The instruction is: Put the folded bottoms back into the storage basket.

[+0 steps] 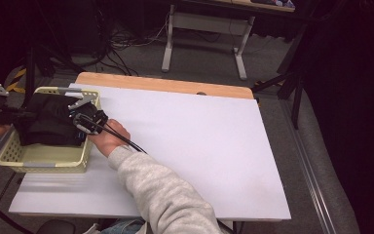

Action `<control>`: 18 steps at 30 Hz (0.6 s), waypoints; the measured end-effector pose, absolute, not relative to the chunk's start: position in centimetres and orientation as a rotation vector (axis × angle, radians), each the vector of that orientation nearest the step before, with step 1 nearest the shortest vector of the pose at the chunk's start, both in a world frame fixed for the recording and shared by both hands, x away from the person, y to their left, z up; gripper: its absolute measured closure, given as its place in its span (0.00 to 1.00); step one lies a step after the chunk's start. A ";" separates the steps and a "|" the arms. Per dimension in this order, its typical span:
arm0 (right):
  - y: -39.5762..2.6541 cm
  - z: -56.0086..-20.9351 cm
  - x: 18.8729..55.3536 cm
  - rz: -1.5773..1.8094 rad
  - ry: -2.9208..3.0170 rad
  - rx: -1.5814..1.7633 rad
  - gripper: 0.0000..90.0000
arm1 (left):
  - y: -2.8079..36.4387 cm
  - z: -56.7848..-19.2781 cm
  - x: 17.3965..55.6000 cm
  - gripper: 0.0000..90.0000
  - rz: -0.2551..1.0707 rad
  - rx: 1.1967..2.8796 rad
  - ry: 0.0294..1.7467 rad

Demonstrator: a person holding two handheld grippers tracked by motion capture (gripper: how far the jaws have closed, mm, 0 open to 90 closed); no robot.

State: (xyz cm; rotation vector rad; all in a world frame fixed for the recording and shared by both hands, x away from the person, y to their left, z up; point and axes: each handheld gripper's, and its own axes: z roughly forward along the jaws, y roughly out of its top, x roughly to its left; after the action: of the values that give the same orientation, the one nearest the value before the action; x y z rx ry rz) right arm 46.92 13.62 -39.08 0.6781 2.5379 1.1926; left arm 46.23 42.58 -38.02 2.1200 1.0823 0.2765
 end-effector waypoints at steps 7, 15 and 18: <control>13.6 -39.5 47.1 1.175 2.553 0.697 0.90 | 42.4 -38.8 46.5 0.79 0.259 2.125 1.095; 13.4 -40.2 47.5 1.174 2.601 0.711 0.77 | 42.4 -39.6 47.1 0.71 0.228 2.154 1.147; 13.0 -39.7 47.3 1.204 2.542 0.689 0.59 | 42.4 -39.6 47.0 0.61 0.257 2.140 1.140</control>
State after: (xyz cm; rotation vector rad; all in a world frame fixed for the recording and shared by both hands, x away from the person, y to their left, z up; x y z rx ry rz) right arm 47.30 13.00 -39.66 0.6888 2.5424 1.2041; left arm 47.05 42.40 -39.61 2.1403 1.1398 0.2569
